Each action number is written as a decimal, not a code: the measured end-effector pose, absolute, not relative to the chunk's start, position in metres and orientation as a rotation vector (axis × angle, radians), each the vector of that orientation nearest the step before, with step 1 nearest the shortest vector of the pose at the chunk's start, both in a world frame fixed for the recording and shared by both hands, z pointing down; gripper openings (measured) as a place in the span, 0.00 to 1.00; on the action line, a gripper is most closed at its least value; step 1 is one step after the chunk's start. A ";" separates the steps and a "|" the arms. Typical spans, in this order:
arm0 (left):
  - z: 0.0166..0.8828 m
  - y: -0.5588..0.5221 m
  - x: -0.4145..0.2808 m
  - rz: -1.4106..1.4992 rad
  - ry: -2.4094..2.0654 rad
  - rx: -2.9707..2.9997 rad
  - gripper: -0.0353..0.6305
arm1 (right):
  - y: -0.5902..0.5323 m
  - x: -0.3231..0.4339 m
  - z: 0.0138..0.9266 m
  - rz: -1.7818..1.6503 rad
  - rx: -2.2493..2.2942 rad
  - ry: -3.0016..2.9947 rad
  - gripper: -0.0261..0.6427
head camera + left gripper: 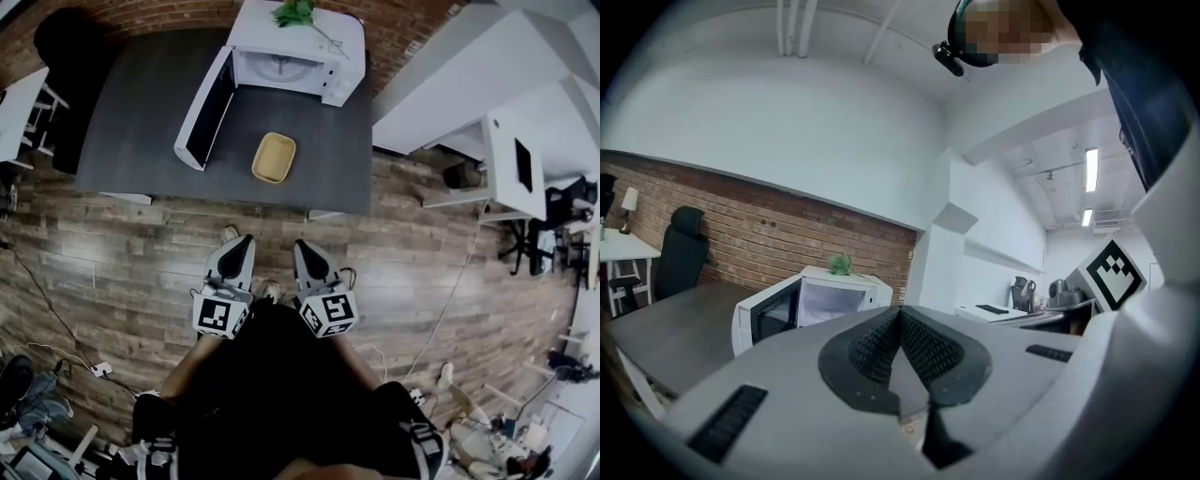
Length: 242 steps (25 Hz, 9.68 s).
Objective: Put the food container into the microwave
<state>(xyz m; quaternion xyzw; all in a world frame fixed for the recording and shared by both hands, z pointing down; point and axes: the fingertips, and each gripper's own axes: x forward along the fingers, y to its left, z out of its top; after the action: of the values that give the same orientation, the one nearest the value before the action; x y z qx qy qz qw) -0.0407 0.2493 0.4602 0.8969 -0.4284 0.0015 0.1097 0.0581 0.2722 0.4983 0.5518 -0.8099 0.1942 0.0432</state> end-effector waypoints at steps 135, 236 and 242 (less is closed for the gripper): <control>0.460 -0.032 0.020 0.053 -1.267 2.607 0.11 | 0.037 0.087 0.728 0.254 0.430 -1.873 0.09; 0.513 -0.194 -0.011 0.073 -1.337 2.386 0.11 | -0.273 0.095 0.745 -0.218 0.663 -1.705 0.10; 0.513 -0.194 -0.008 0.075 -1.329 2.392 0.11 | -0.273 0.097 0.746 -0.214 0.686 -1.705 0.10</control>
<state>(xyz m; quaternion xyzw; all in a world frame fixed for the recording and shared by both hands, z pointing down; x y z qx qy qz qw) -0.0080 -0.1937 0.5133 0.8561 -0.4755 0.0267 0.2007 0.0967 -0.2729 0.7457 0.2962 -0.7361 -0.0922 0.6016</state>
